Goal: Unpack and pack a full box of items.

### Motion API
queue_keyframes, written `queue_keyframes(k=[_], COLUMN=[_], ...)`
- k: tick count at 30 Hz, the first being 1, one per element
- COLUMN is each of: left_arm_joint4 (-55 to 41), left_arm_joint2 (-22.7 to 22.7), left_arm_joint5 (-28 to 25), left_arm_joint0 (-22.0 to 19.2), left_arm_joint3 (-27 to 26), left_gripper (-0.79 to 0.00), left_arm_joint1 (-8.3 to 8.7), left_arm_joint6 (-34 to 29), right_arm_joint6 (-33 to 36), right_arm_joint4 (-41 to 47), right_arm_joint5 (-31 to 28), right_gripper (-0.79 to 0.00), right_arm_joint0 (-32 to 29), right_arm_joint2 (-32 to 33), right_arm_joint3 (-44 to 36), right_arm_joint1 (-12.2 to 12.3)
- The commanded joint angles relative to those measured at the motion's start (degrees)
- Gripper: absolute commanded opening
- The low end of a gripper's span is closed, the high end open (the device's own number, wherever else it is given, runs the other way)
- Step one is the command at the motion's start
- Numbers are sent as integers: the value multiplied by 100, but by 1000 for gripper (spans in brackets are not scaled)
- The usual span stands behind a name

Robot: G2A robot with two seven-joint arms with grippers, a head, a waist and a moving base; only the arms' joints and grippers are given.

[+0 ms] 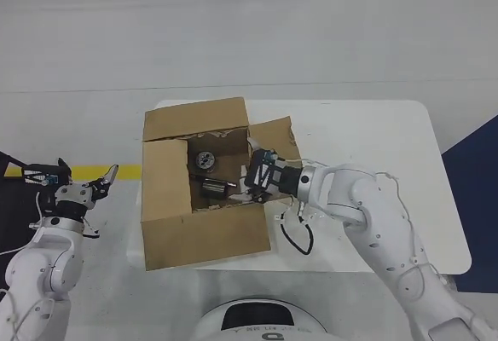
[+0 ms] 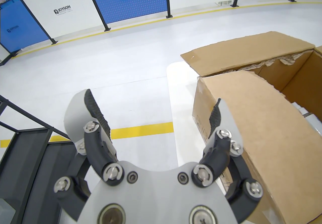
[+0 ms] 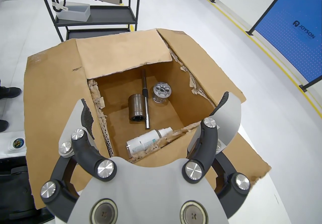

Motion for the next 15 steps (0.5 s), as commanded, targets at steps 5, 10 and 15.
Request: queue_keyframes(k=[5,10,15], left_arm_joint4=[229,835,1078], left_arm_joint2=[-61,422,976], left_arm_joint5=[94,-140,-286], left_arm_joint0=[-414,-915,-1258], left_arm_joint3=[726,1364,1684], left_gripper=[0,0,0], left_arm_joint1=[12,25,-10], left_arm_joint6=[-72,-283,-374], right_arm_joint6=[59,289,645], right_arm_joint4=[109,122,217], right_arm_joint5=[410,929,1148], right_gripper=[0,0,0], right_arm_joint0=[1051,1685,1963], right_arm_joint2=[-1061,-1630,-1936], right_arm_joint3=[855,1443,1730], right_arm_joint1=[-322,-585,-748])
